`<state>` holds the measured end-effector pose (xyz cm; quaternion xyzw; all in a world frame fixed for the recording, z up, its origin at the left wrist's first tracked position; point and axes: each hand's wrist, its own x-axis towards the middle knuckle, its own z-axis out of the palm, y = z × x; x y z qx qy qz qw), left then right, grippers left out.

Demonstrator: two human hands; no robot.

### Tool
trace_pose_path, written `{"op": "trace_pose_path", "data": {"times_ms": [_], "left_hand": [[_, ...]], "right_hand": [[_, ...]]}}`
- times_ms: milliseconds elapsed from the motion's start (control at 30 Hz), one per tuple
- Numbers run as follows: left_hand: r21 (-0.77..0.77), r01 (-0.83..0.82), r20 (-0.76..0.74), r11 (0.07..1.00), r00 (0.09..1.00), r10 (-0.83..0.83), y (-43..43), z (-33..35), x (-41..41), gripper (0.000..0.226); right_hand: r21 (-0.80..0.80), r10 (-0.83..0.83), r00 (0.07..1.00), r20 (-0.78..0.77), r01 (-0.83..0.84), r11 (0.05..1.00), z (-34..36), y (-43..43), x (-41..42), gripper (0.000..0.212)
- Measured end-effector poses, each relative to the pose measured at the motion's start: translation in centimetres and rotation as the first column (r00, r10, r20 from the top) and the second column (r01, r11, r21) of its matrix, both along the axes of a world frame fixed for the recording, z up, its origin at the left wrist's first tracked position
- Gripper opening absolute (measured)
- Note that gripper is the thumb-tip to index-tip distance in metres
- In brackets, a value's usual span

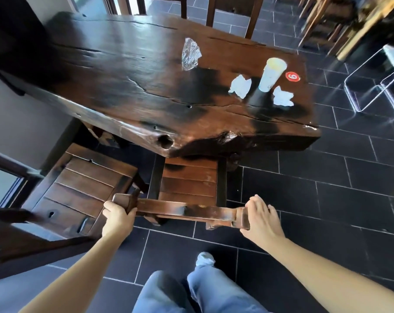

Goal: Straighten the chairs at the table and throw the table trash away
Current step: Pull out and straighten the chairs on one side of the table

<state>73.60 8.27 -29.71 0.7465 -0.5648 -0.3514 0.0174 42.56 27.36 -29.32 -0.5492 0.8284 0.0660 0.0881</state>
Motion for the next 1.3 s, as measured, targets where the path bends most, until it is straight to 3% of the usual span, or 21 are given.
{"op": "trace_pose_path", "data": {"times_ms": [133, 233, 367, 467, 567, 700, 833, 1100, 1300], "left_hand": [[0.066, 0.053, 0.044, 0.996, 0.997, -0.056, -0.6, -0.2, 0.8, 0.066], [0.042, 0.217, 0.073, 0.975, 0.973, -0.219, -1.0, -0.1, 2.0, 0.072], [-0.072, 0.444, 0.019, 0.893, 0.896, -0.444, -1.9, 0.7, 4.3, 0.078], [-0.126, 0.643, 0.088, 0.756, 0.766, -0.637, -3.5, 1.8, 4.0, 0.094], [-0.040, 0.852, 0.282, 0.523, 0.511, -0.812, -4.1, 1.9, 3.1, 0.102], [-0.067, 0.934, 0.440, 0.351, 0.343, -0.830, -5.0, 0.9, 4.2, 0.090], [-0.069, 0.981, 0.505, 0.184, 0.193, -0.841, -6.5, 0.6, 4.6, 0.079], [-0.030, 0.997, 0.515, 0.067, 0.073, -0.854, -9.3, 0.5, 4.6, 0.078], [-0.055, 0.998, 0.504, 0.029, 0.053, -0.862, -10.1, 0.3, 4.3, 0.080]], "right_hand": [[0.142, 0.060, 0.998, -0.007, -0.058, 0.988, 1.2, -0.8, 0.3, 0.075], [0.227, 0.127, 0.988, -0.093, -0.103, 0.968, 2.0, -2.0, 0.5, 0.082], [0.254, 0.006, 0.995, -0.098, 0.020, 0.967, 2.3, -2.1, 2.5, 0.071], [0.254, -0.117, 0.991, -0.071, 0.131, 0.958, 2.0, -2.7, 4.8, 0.067], [0.256, -0.219, 0.971, -0.095, 0.237, 0.937, 2.2, -3.5, 5.9, 0.064], [0.257, -0.270, 0.957, -0.104, 0.288, 0.923, 2.5, -3.9, 6.1, 0.061], [0.264, -0.318, 0.943, -0.100, 0.333, 0.905, 2.6, -4.1, 6.4, 0.057], [0.271, -0.255, 0.960, -0.118, 0.278, 0.922, 2.5, -4.0, 6.9, 0.066], [0.266, -0.227, 0.970, -0.086, 0.242, 0.933, 1.9, -4.1, 6.2, 0.069]]}}
